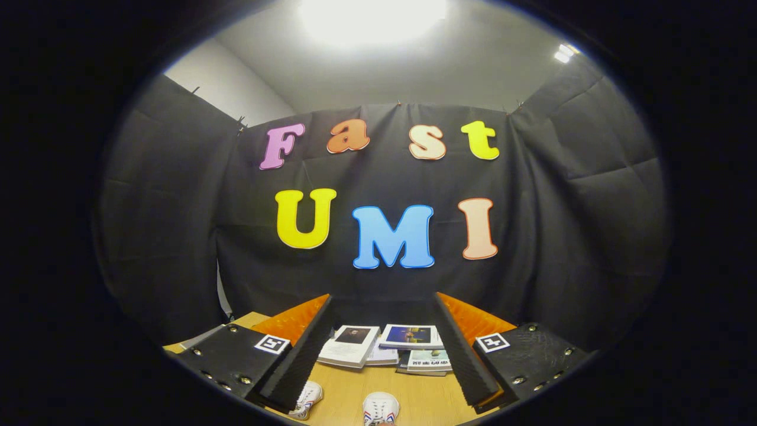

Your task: Open the storage box then place both shoes into the box .Put the left shoe in first, then the right shoe, with the right side of both shoes facing outward in a uniform manner.

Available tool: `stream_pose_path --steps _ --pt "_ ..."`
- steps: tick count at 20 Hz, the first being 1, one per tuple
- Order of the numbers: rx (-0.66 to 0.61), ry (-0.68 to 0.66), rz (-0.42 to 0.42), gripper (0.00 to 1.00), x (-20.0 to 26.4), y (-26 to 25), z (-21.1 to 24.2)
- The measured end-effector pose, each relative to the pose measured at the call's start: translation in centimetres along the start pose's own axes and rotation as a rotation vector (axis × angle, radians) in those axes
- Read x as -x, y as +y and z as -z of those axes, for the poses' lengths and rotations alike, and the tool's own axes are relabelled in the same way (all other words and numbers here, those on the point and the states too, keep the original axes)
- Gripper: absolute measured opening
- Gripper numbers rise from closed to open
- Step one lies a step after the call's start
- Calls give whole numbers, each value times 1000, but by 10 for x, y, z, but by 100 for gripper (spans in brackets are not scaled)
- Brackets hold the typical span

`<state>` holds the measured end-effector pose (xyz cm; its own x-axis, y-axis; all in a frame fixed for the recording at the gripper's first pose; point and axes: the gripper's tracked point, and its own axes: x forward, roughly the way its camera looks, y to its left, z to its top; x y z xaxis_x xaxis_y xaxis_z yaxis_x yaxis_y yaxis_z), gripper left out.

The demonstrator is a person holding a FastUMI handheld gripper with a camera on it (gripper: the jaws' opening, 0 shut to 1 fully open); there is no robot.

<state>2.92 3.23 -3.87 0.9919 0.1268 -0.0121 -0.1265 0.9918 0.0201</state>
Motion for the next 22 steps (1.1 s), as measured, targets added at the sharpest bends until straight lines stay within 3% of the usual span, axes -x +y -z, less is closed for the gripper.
stream_pose_path --steps 5,12,17,22 --pt "-59 100 -174 99 -26 45 42" --pt "-259 386 -414 99 -42 116 128" --pt "-327 535 -536 99 -44 165 175" --pt "-501 721 -643 99 -36 215 229"
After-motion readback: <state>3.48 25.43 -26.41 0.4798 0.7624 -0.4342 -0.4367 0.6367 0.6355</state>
